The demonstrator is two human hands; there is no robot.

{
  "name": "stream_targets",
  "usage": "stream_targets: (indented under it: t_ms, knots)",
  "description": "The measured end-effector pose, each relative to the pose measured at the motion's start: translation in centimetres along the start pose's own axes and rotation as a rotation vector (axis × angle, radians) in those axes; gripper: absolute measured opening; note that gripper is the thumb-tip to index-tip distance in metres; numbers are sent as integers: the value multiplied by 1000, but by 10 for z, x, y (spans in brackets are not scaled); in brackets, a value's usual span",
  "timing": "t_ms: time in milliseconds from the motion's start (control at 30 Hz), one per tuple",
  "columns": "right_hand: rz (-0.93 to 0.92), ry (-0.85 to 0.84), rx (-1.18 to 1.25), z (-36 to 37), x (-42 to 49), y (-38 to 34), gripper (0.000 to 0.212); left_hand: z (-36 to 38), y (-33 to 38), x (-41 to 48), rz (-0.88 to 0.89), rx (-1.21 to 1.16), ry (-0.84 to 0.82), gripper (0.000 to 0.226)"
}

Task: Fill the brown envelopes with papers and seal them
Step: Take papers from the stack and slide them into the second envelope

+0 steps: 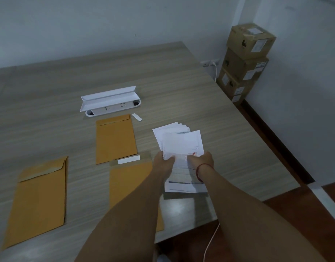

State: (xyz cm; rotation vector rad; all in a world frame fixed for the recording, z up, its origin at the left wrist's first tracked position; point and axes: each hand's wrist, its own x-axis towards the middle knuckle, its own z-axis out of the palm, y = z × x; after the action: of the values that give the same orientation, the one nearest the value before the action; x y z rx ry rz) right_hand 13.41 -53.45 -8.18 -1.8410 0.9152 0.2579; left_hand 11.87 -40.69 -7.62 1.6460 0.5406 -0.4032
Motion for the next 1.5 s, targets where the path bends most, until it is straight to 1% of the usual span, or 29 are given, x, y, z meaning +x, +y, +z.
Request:
stream_targets:
  t_ms: [67, 133, 267, 467, 533, 633, 667, 767, 833, 900, 967, 1033, 1200, 1333, 1400, 1500]
  knots:
    - [-1, -46, 41, -4, 0, 1, 34, -2, 4, -5, -5, -14, -34, 29]
    - [-15, -90, 73, -6, -4, 0, 35, -1, 6, -9, 5, -5, -35, 35]
    - [-55, -86, 132, -7, -9, -1, 41, 4, 6, -10, 68, -30, 2, 46]
    - [-114, -137, 67, -9, -11, -4, 53, -4, 8, -12, 30, -151, 52, 40]
    - [-135, -126, 71, -9, -12, -4, 50, -6, 6, -12, 59, -165, 101, 40]
    - [-198, -117, 59, -7, -16, -6, 35, -6, 3, -9, 92, -147, 217, 38]
    - [-216, -120, 43, -6, -17, -6, 34, -6, 2, -8, 88, -122, 238, 35]
    - [-247, -122, -3, -1, -23, -8, 36, -10, 1, -7, 107, 2, 253, 30]
    - [-243, -126, -18, 3, -26, -9, 37, -18, -1, -7, 134, 66, 288, 34]
    - [-240, -141, -40, 8, -29, -11, 37, -24, 0, -12, 140, 61, 311, 42]
    - [-245, -168, -46, 14, -34, -13, 35, -29, 1, -15, 114, 63, 312, 46]
    - [-256, -207, -40, 19, -39, -17, 34, -36, -3, -15, 89, 70, 293, 45]
    - [-270, -334, -93, 32, -48, -17, 32, -64, -8, -15, 42, 45, 318, 33]
    - [-277, -425, -119, 57, -66, -25, 38, -91, -9, -19, -24, -17, 353, 41]
    - [-275, -468, -135, 69, -74, -28, 42, -103, -12, -18, -20, -13, 372, 43]
    - [-286, -508, -150, 84, -82, -31, 42, -124, -20, -14, -8, -21, 394, 38]
